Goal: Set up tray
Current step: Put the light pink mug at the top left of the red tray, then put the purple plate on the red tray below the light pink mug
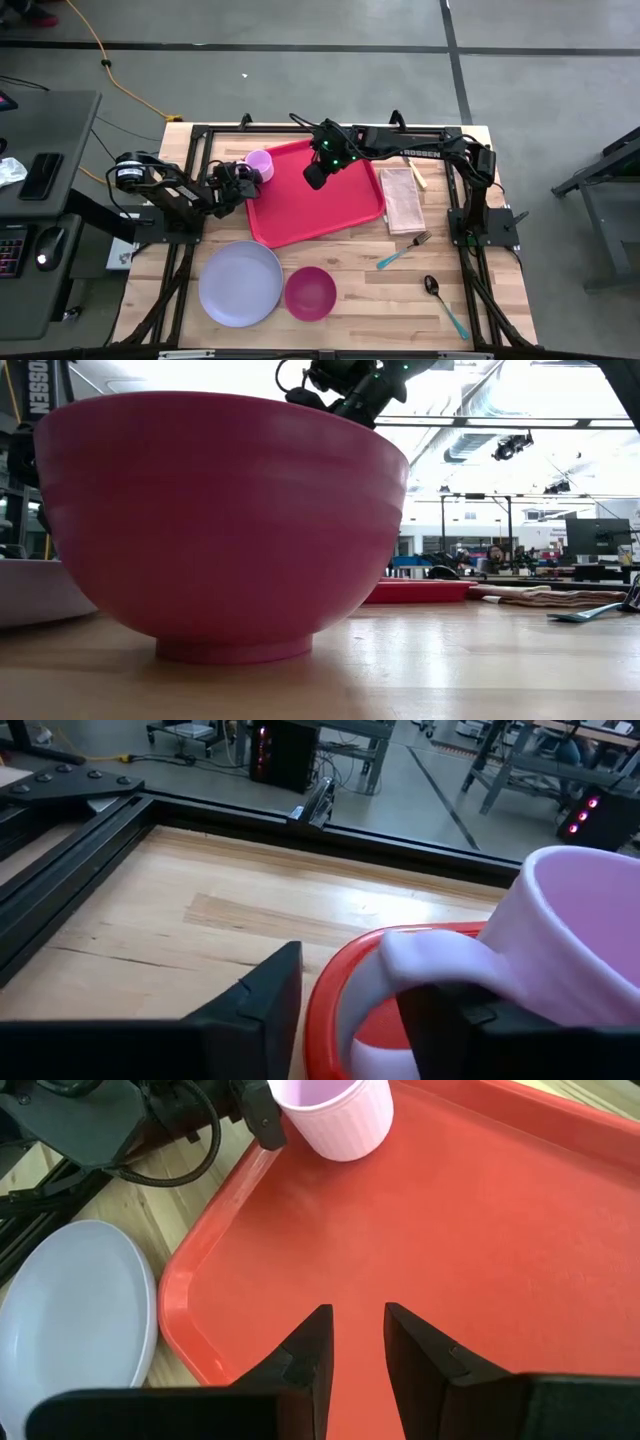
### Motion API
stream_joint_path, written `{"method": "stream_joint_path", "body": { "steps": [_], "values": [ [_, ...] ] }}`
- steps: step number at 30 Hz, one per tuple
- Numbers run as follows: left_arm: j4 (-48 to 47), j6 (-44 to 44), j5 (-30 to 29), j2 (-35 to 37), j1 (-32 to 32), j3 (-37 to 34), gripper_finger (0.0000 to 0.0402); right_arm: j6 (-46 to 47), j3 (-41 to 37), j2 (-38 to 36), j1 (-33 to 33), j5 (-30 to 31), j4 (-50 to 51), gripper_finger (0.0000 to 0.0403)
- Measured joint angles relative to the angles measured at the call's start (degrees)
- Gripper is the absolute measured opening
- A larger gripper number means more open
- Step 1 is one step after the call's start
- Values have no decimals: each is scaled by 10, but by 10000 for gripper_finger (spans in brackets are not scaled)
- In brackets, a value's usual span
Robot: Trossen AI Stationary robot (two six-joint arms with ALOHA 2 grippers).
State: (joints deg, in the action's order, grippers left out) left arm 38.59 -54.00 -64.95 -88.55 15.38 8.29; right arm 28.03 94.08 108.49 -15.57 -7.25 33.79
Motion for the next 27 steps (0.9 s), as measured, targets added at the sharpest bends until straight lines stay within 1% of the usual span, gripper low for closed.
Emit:
{"method": "stream_joint_path", "body": {
  "steps": [5,10,14,17,19,22,27],
  "values": [
    [1,2,0,0,0,0,198,0,0,0,0,0,1,71],
    [0,42,0,3,0,0,200,0,0,0,0,1,3,71],
    [-2,65,1,22,0,0,198,1,0,0,0,3,9,71],
    [-7,103,2,47,0,0,200,2,0,0,0,5,11,71],
    [-21,131,20,70,0,0,202,2,0,0,0,7,11,71],
    [-74,150,51,105,0,0,205,2,0,0,0,7,12,71],
    [-195,126,57,165,0,0,206,0,0,0,0,7,11,71]
  ]
}}
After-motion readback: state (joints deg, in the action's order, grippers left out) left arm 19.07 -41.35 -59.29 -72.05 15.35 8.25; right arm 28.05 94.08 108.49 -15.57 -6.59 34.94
